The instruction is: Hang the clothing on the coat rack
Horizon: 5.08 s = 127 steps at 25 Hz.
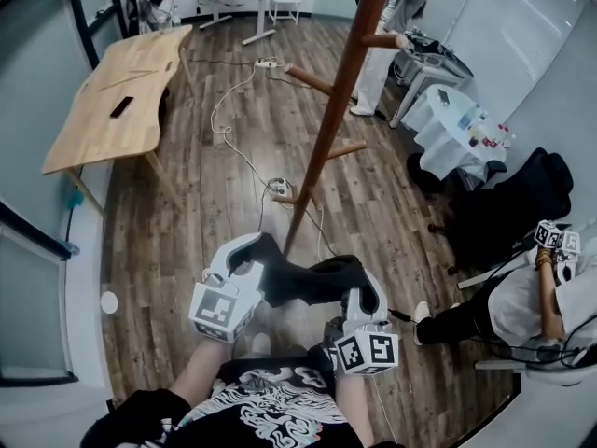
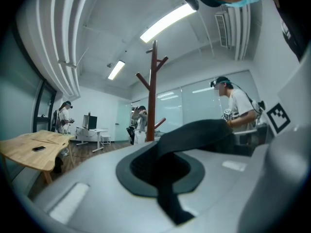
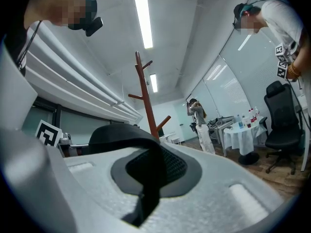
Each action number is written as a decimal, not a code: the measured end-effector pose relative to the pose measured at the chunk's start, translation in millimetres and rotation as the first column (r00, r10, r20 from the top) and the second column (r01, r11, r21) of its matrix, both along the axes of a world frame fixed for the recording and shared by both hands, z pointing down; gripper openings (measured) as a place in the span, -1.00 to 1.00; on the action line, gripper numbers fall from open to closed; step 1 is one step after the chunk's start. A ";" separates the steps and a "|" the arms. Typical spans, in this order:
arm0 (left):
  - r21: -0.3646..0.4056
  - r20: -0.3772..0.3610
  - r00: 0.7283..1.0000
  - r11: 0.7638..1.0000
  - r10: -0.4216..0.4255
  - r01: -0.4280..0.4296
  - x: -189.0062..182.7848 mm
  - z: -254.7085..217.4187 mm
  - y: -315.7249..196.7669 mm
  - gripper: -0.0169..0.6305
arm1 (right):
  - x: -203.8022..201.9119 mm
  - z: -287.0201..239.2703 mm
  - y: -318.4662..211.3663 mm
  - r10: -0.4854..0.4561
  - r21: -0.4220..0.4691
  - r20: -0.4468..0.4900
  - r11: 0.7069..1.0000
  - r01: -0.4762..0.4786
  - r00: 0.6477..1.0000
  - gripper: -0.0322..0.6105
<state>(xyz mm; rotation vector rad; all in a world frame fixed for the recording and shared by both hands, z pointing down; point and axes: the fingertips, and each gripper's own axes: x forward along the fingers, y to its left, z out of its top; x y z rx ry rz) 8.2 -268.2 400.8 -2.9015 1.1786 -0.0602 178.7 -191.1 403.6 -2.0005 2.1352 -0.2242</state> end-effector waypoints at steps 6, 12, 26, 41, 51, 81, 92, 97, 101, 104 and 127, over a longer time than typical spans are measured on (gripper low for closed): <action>0.012 -0.006 1.000 1.000 0.003 -0.003 1.4 -4.0 -5.4 -0.97 | 1.3 -3.8 -6.2 0.000 0.017 0.006 1.000 -0.001 1.000 -0.87; 0.024 -0.021 1.000 1.000 0.001 -0.001 1.3 -9.9 -17.9 -0.97 | 1.7 -8.1 -17.0 -0.004 0.031 -0.001 0.999 0.004 1.000 -0.86; 0.018 -0.005 1.000 1.000 -0.020 0.020 6.9 -12.0 -43.2 -0.97 | 9.7 -5.6 -49.8 -0.027 0.032 0.001 0.999 0.027 1.000 -0.86; 0.058 0.021 0.999 0.998 -0.032 0.031 11.7 -20.9 -78.5 -0.97 | 18.0 -20.1 -96.4 -0.052 0.064 -0.009 0.997 0.052 0.999 -0.87; 0.050 0.020 0.999 0.998 -0.037 0.036 18.7 -18.0 -104.0 -0.97 | 25.6 -18.7 -122.6 -0.057 0.064 -0.010 0.996 0.057 0.998 -0.87; 0.008 0.003 0.999 0.999 -0.044 0.044 39.9 -2.2 -176.7 -0.97 | 49.3 -5.8 -194.0 -0.055 0.062 -0.021 0.996 0.057 0.998 -0.86; -0.037 0.008 0.999 0.998 -0.052 0.053 43.8 14.4 -202.7 -0.97 | 50.9 22.7 -225.6 -0.077 -0.011 -0.023 0.997 0.077 0.997 -0.87; -0.072 0.006 0.999 0.996 -0.052 0.052 45.8 26.4 -207.4 -0.97 | 51.6 39.1 -231.7 -0.079 -0.043 -0.013 0.996 0.078 0.997 -0.87; -0.103 0.001 0.998 0.993 -0.065 0.065 46.5 36.0 -211.0 -0.97 | 52.7 47.5 -236.0 -0.083 -0.060 -0.017 0.995 0.082 0.996 -0.87; -0.120 0.000 0.998 0.991 -0.061 0.060 45.3 42.6 -214.5 -0.97 | 48.2 56.2 -241.5 -0.091 -0.085 -0.019 0.992 0.089 0.996 -0.86; -0.263 0.114 0.993 0.965 0.015 0.015 61.6 114.4 -206.4 -0.97 | 31.5 109.3 -246.3 -0.158 -0.201 -0.005 0.967 0.153 0.988 -0.87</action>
